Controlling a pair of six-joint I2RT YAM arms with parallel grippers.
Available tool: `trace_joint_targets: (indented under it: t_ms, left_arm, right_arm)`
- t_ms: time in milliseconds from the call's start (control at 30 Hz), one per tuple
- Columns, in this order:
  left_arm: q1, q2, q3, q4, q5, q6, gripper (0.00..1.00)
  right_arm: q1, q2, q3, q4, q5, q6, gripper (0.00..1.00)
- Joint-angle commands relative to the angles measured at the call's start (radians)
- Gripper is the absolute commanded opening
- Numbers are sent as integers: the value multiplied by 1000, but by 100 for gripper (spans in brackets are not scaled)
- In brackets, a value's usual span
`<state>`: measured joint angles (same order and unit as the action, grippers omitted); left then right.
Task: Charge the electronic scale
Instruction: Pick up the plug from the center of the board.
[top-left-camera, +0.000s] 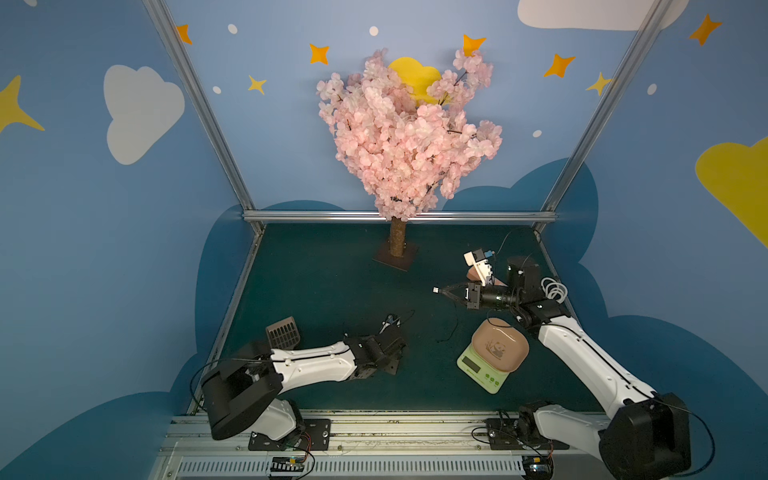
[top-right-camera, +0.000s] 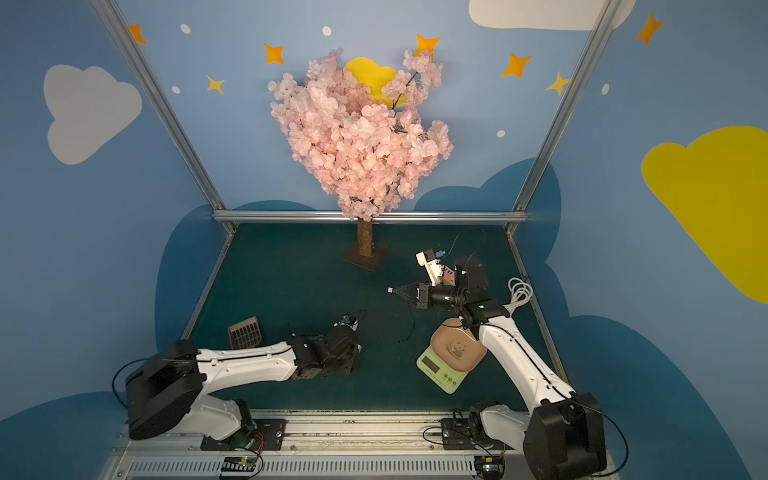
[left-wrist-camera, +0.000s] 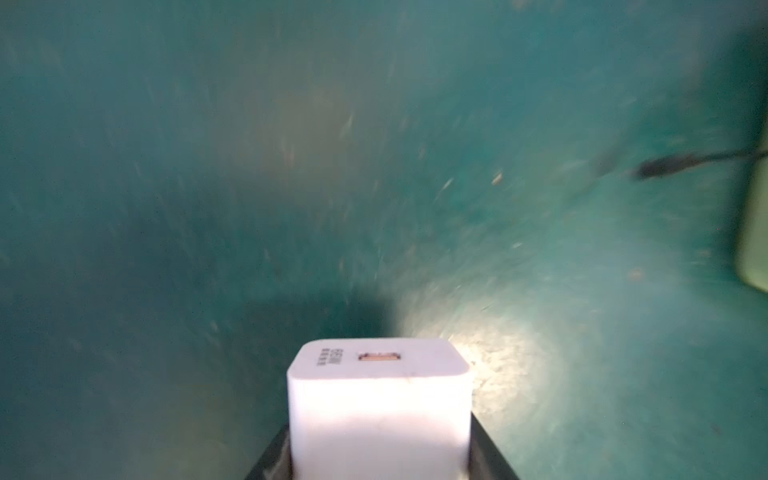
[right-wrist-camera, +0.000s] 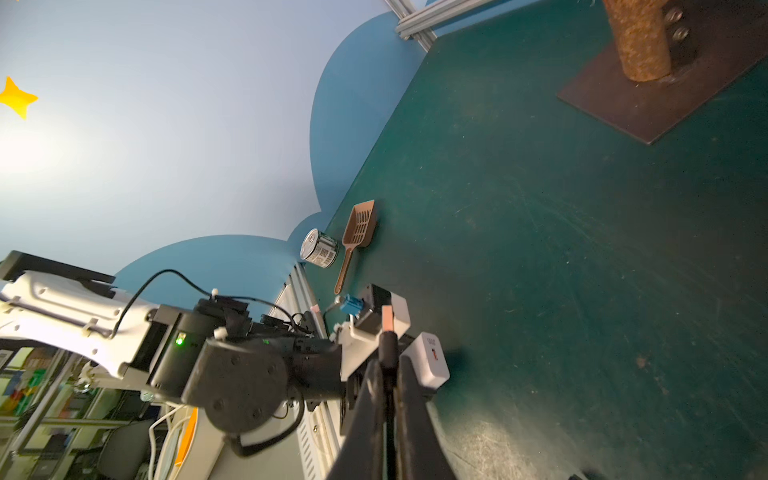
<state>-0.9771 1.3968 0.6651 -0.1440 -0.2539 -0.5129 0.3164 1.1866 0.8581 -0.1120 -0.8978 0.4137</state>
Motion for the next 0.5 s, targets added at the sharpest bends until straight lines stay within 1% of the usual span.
trace_joint_targets:
  t_ms: [0, 33, 100, 167, 200, 267, 300, 367, 433, 467]
  left_arm:
    - [41, -112, -30, 227, 100, 296, 37]
    - [48, -141, -41, 263, 105, 346, 37]
    - [68, -202, -72, 354, 148, 475, 36]
    - [85, -250, -114, 463, 195, 585, 29]
    - [93, -271, -136, 515, 245, 659, 26]
    - [99, -300, -162, 575, 308, 787, 18]
    - [109, -311, -170, 594, 328, 836, 16]
    - [138, -325, -169, 590, 401, 913, 17]
    - [170, -330, -157, 568, 463, 961, 21]
    - [183, -332, -152, 545, 524, 1013, 20]
  right_arm:
    - [24, 8, 50, -89, -71, 3, 0]
    - [34, 6, 56, -113, -71, -1, 0]
    - [59, -8, 72, -187, -47, -25, 0]
    - [77, -24, 86, -257, -21, -53, 0]
    - [83, -33, 87, -290, -10, -64, 0]
    - [91, -52, 85, -339, 4, -81, 0]
    - [95, -62, 81, -357, 7, -88, 0]
    - [101, -82, 67, -376, 6, -100, 0]
    - [109, -106, 48, -382, 2, -110, 0]
    - [113, -114, 40, -382, 2, -115, 0]
